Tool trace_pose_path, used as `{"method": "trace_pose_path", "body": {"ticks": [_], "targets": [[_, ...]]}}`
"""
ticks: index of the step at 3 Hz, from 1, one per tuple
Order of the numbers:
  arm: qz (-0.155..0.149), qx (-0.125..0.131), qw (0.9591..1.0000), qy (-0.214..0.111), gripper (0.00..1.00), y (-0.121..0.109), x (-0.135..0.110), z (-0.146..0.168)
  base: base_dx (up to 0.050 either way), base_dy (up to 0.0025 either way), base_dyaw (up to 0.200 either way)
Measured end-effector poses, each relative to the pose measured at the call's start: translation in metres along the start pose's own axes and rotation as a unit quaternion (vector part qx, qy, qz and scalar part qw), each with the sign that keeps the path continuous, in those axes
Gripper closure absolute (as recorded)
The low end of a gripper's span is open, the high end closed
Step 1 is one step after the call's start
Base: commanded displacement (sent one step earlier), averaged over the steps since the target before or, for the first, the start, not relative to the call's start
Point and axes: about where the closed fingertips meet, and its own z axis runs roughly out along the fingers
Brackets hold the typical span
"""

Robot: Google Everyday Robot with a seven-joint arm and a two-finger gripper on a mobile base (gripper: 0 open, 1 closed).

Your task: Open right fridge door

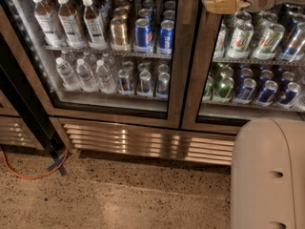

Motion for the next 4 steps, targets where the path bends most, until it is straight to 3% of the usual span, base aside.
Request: {"method": "trace_pose_path", "body": {"ticks": [4], "targets": [[0.001,-0.003,1.0,0.004,1.0,0.0021,-0.0013,-0.0011,0.0,0.0,0.0]]}}
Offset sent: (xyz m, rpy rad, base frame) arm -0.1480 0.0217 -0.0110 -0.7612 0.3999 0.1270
